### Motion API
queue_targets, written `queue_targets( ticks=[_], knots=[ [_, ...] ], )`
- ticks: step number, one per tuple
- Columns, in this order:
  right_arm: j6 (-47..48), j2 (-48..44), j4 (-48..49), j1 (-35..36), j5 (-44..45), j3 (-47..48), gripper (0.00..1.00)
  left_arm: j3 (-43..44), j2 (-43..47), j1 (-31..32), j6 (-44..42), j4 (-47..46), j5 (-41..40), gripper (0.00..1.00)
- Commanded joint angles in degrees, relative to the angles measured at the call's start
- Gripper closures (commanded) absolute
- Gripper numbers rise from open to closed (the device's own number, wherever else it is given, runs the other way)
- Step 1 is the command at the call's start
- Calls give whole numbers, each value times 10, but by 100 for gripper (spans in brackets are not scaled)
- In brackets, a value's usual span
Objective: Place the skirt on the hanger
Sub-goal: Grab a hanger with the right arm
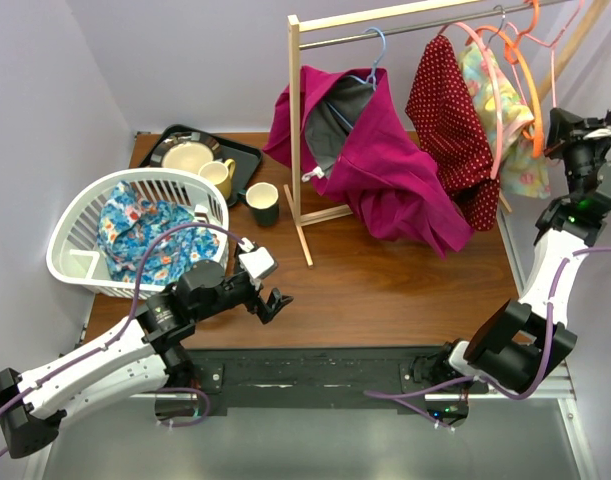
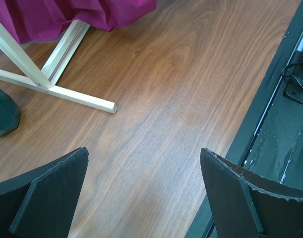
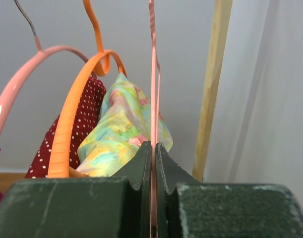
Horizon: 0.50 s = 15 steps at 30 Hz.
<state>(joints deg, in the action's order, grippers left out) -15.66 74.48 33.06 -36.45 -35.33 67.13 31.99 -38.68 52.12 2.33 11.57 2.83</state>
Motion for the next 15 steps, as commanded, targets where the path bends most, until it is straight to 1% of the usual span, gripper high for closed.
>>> queue_targets(
  ticks=[1,8,15],
  knots=[
    [-31,-9,90,-2,38,3,100,-2,-1,-4,-10,-25,9,0],
    [-31,-32,120,-2,46,-30,100,-1,-1,-6,-10,-26,10,0],
    [-19,-62,109,-2,68,-44,100,-2,-3,-6,-11,-27,15,0]
  ],
)
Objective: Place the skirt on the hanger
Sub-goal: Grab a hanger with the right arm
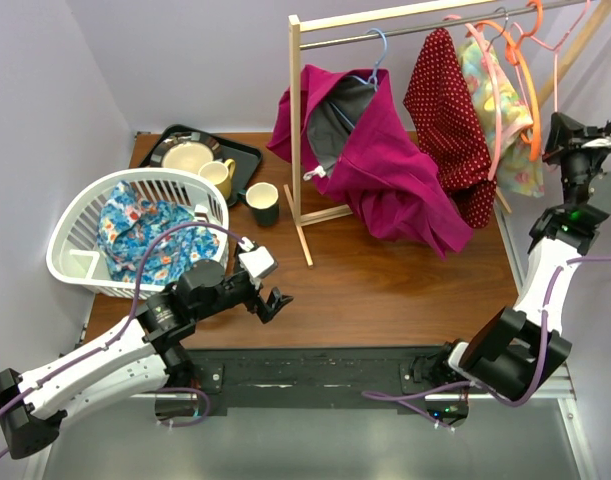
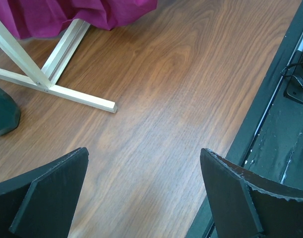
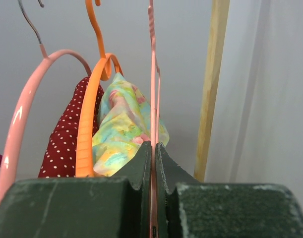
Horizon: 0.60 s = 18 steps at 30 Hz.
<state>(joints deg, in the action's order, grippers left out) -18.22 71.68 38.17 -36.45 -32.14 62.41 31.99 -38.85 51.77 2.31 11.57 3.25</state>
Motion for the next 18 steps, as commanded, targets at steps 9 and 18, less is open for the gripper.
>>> queue_targets(
  ticks=[9,18],
  knots=[
    [-38,8,88,-2,45,20,100,-3,-3,-4,-11,-28,12,0],
    [-83,65,189,-1,33,18,100,-3,-8,-4,-11,-30,17,0]
  ],
)
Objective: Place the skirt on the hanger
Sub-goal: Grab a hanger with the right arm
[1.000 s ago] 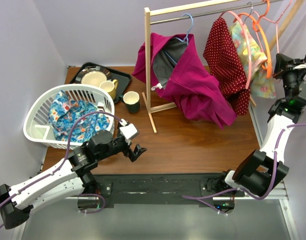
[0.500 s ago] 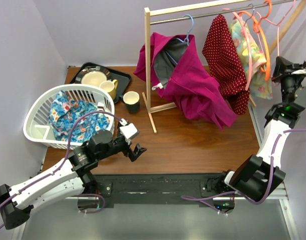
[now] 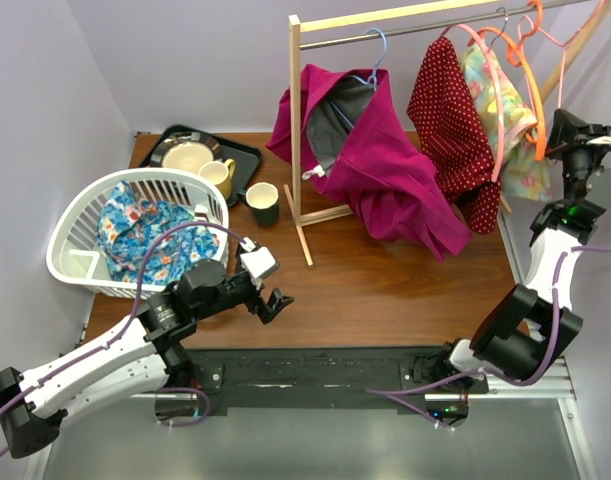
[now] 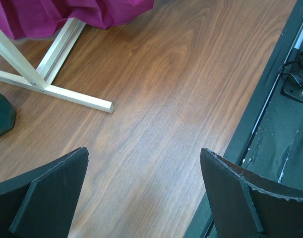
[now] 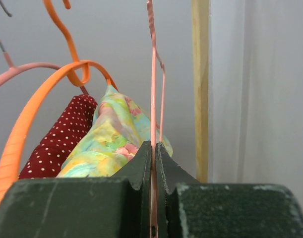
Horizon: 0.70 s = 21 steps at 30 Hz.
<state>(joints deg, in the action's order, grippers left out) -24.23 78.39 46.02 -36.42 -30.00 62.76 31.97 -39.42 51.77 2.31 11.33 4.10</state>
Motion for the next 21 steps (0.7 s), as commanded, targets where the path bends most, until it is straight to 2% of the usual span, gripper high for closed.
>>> queue_targets(
  ticks=[1,6,11,14,21],
  knots=[
    [-24,-3,122,-1,10,4,100,-3,-2,-3,-11,-28,7,0],
    [-29,-7,179,-1,4,-21,100,-3,-7,-4,-11,-30,11,0],
    [-24,-27,175,-2,10,-28,100,-3,-9,-4,-12,-31,13,0],
    [15,-66,134,-4,29,-47,100,-4,-8,-4,-12,-31,14,0],
    [170,-206,-125,-12,120,-55,100,-3,-7,-4,-13,-30,16,0]
  ],
)
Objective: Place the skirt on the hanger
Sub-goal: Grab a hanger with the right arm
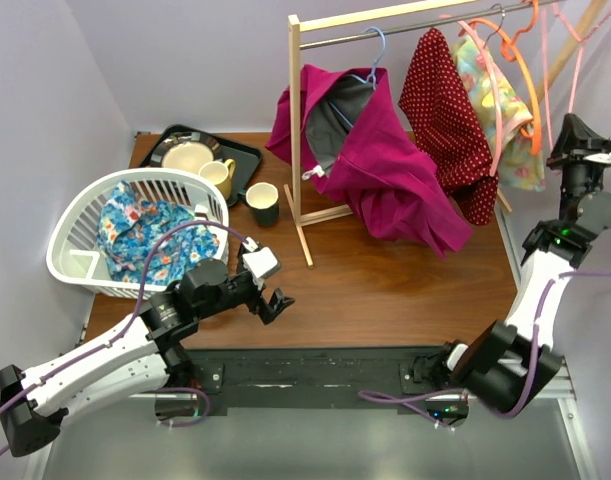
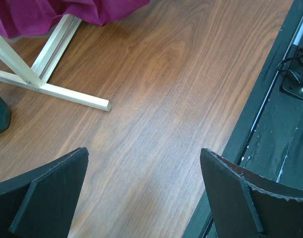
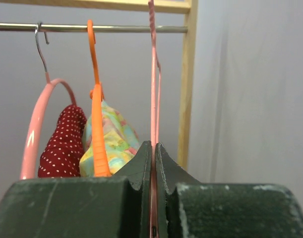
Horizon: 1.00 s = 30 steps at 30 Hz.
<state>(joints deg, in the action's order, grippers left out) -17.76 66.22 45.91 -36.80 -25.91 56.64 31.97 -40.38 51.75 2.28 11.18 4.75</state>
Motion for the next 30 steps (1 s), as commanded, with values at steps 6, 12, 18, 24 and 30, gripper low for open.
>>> queue_targets(
  ticks=[6,12,18,24,30],
  knots=[
    [173,-171,-275,-10,110,19,100,-1,7,-5,-12,-27,11,0],
    [201,-247,-340,-10,114,51,100,-1,30,-5,-12,-32,3,0],
    [194,-262,-429,-10,84,147,100,1,57,-4,-12,-35,-1,0],
    [157,-273,-504,-10,-16,217,100,7,66,-4,-13,-31,3,0],
    [75,-243,-522,-10,-269,289,100,62,86,-5,-35,0,0,0]
  ],
)
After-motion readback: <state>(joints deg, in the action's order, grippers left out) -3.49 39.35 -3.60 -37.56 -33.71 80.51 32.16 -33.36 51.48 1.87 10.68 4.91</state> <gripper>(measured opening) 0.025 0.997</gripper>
